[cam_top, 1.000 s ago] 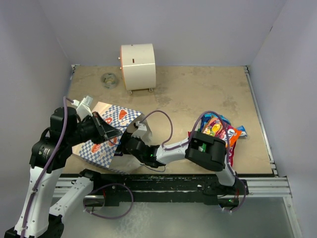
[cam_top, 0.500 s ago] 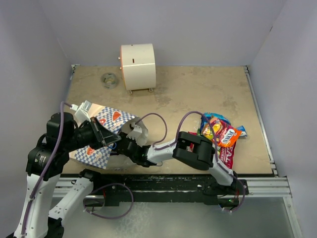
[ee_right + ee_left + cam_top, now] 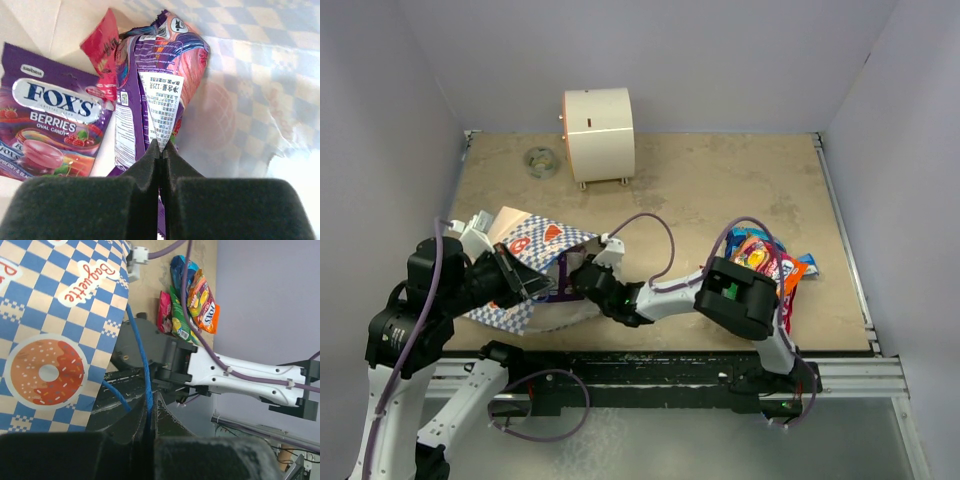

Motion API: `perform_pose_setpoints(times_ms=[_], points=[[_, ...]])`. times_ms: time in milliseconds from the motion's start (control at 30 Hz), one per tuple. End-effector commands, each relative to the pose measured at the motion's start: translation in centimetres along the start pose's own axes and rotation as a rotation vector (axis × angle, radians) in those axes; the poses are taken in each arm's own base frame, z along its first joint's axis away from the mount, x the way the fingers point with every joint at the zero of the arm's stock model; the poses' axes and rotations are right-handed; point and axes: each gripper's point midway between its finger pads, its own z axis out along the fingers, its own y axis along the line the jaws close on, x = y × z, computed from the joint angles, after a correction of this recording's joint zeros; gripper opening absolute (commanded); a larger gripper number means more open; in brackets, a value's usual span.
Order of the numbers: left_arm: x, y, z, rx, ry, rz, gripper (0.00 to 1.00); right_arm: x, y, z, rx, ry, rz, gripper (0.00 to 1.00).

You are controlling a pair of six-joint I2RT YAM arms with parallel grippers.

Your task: Take the snacks out of the paper bag

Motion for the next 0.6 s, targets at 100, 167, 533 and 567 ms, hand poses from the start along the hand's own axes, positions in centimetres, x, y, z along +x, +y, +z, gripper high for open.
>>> perform_pose_setpoints(times_ms=[100, 167, 533, 567], points=[[-1.5, -0.4, 1.2, 0.004, -0.036, -0.010, 0.00, -7.4, 0.0, -2.9, -0.024, -0.132, -0.126, 0.00], [-2.0, -0.7, 1.8, 0.015, -0.040, 0.001, 0.00, -8.5, 0.7, -3.9, -0.059, -0.143, -0.168, 0.00], [-2.4, -1.3, 5.9, 0.107, 0.044, 0.005, 0.00, -9.8, 3.6, -10.4, -0.355, -0.073, -0.463, 0.00], [-2.6, -1.4, 6.1, 0.114, 0.043, 0.003, 0.00, -10.1, 3.9, -11.0, -0.371, -0.076, -0.456, 0.00]])
